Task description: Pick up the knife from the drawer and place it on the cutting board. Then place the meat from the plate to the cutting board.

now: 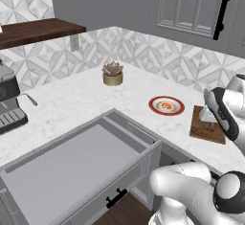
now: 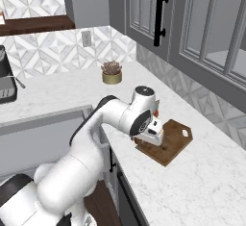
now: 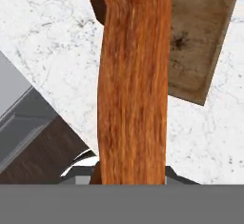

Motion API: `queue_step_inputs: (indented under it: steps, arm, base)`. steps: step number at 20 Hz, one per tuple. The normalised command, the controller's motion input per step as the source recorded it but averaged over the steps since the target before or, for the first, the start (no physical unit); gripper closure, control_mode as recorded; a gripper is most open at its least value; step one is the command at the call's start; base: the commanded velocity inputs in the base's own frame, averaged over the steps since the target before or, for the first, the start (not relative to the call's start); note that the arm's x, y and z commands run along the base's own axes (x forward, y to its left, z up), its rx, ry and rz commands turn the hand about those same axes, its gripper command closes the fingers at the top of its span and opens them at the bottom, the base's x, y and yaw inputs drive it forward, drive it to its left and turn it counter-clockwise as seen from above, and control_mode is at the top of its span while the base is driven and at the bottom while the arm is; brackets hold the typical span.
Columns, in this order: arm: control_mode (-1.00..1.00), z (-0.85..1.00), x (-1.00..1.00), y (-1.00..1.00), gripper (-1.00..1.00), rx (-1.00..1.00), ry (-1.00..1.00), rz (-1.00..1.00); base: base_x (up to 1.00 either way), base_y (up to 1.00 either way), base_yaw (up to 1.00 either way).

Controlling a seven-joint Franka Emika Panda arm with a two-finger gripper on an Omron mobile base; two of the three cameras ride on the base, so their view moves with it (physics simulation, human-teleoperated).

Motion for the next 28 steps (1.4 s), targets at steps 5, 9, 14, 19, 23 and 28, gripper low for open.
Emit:
queue_step_inputs:
  steps: [5, 9, 14, 19, 23, 28]
  arm:
    - [-1.00, -0.66, 1.00, -0.63, 1.00, -0.02, 0.15, -0.20]
    - [-1.00, -0.71, 1.00, -0.48, 1.00, -0.02, 0.17, -0.19]
    - [-1.00, -0.54, 0.86, -0.59, 1.00, 0.00, 0.13, -0.12]
    - [-1.00, -0.36, 0.55, -0.45, 1.00, 0.00, 0.06, -0.02]
    - [-1.00, -0.33, -0.06, -0.15, 1.00, 0.00, 0.00, 0.00]
    - [-1.00, -0.14, -0.87, 0.35, 1.00, -0.05, -0.04, 0.00]
  base:
    - [0.00, 0.00, 0.00]
    - [0.00, 0.00, 0.00]
    - [0.00, 0.00, 0.00]
    - [0.00, 0.00, 0.00]
    - [0.00, 0.00, 0.00]
    - [0.00, 0.00, 0.00]
